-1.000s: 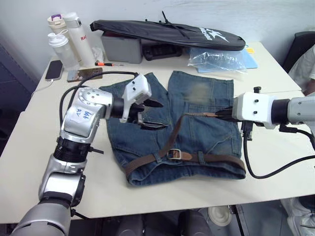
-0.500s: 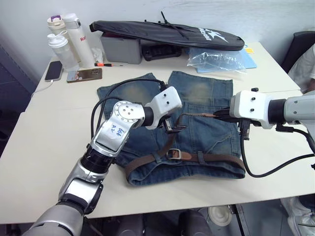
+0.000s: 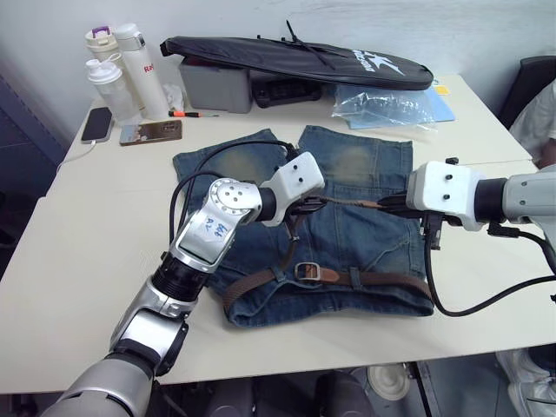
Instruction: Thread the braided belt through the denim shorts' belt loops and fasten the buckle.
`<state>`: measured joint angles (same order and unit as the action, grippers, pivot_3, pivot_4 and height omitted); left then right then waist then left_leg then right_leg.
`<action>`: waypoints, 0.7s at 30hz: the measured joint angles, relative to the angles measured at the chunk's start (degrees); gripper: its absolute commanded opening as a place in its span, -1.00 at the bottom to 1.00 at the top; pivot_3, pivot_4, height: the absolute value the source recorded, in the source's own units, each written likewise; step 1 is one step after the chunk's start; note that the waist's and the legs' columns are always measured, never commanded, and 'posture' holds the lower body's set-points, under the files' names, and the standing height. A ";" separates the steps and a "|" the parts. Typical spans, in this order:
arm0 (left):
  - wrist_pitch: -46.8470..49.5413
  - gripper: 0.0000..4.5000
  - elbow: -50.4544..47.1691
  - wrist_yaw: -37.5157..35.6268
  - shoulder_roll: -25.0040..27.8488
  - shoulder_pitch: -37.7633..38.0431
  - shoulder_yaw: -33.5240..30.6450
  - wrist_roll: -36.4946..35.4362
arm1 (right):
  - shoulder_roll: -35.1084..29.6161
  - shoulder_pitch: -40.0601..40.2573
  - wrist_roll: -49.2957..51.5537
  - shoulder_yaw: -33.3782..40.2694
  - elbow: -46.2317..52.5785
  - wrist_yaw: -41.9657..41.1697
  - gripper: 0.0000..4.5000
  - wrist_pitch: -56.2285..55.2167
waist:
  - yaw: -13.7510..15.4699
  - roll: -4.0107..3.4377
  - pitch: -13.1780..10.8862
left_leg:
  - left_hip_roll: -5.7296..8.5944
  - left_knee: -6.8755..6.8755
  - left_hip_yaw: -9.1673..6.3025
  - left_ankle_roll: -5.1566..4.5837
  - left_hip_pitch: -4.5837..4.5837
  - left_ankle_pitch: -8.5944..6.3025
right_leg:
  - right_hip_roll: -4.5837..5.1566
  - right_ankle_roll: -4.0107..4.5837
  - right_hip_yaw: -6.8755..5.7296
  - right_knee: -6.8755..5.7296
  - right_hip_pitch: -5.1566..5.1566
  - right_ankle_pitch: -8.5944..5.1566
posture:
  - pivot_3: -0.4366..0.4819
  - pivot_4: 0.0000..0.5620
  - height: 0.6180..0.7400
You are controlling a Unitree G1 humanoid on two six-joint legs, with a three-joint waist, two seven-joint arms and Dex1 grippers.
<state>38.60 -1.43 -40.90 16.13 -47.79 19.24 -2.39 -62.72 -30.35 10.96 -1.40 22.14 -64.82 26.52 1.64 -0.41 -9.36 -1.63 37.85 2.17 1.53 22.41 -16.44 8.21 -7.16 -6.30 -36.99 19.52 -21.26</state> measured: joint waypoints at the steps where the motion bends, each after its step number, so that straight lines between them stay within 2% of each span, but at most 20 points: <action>1: 0.08 -0.98 0.02 0.00 -0.10 0.00 -0.14 -0.15 | 0.00 0.01 0.09 0.13 0.00 0.02 -1.00 0.14 | -0.01 0.00 0.00 | 0.00 0.00 0.00 0.00 0.00 0.00 | 0.00 0.00 0.00 -0.01 0.00 0.00 | -0.05 -0.47 -0.44; 2: 0.45 -0.98 0.02 0.02 -0.44 0.00 -0.53 -0.69 | 0.00 0.26 1.34 0.97 0.27 0.04 -1.00 1.60 | -0.01 0.01 0.00 | -0.01 0.00 0.00 0.00 0.00 0.00 | 0.00 0.00 0.00 -0.01 0.00 0.00 | -0.05 -0.47 -0.44; 5: 2.58 -1.00 0.02 0.21 -1.59 0.00 -2.07 -2.24 | 0.21 0.30 4.38 2.99 0.83 0.16 -0.51 4.92 | 0.00 0.07 -0.04 | -0.01 0.02 -0.02 0.00 0.01 0.00 | 0.00 0.00 -0.02 -0.01 -0.02 0.00 | -0.05 -0.47 -0.44; 9: 7.42 -1.00 -0.13 0.98 -2.98 0.00 -4.22 -4.81 | 0.23 0.47 8.20 6.23 1.50 0.26 0.30 8.11 | 0.01 0.12 -0.07 | -0.01 0.02 -0.04 0.00 0.02 0.00 | 0.00 0.00 -0.03 -0.01 -0.02 0.00 | -0.05 -0.47 -0.44; 13: 12.33 -1.00 -0.99 1.77 -1.83 0.42 -5.55 -6.36 | -1.86 2.96 11.40 12.54 1.47 -0.28 0.99 11.51 | 0.07 0.14 -0.09 | -0.01 -0.01 -0.04 -0.01 0.01 0.00 | 0.01 0.00 -0.04 0.00 -0.01 0.00 | -0.05 -0.47 -0.44; 16: 20.05 -1.00 -2.23 3.67 -2.87 1.66 -10.05 -9.26 | -4.34 9.00 13.52 18.81 3.42 -0.82 0.99 15.49 | 0.20 0.17 -0.10 | -0.04 -0.05 -0.09 -0.01 0.00 0.00 | 0.00 0.00 -0.08 0.03 -0.07 0.00 | -0.05 -0.47 -0.44; 18: 24.80 -1.00 -2.05 5.48 -4.04 2.07 -14.45 -11.23 | -3.66 13.07 15.15 19.26 6.38 -0.48 0.99 18.03 | 0.23 0.22 -0.13 | -0.06 -0.03 -0.09 -0.01 0.00 0.00 | -0.01 0.00 -0.09 0.04 -0.07 0.00 | -0.05 -0.47 -0.44; 21: 26.93 -1.00 -1.40 7.49 -4.19 2.08 -15.93 -11.88 | 3.32 16.67 16.32 16.66 11.60 4.14 0.99 18.38 | -0.07 0.21 -0.12 | -0.04 -0.03 -0.06 0.00 -0.03 0.00 | -0.03 0.00 -0.05 0.02 -0.08 0.00 | -0.05 -0.47 -0.44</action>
<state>65.53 -2.83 -33.41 11.93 -45.70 3.31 -14.27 -59.40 -13.68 27.27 15.25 33.74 -60.69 44.89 1.57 -0.20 -9.48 -1.67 37.83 2.10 1.54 22.38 -16.44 8.19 -7.16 -6.36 -36.97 19.44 -21.25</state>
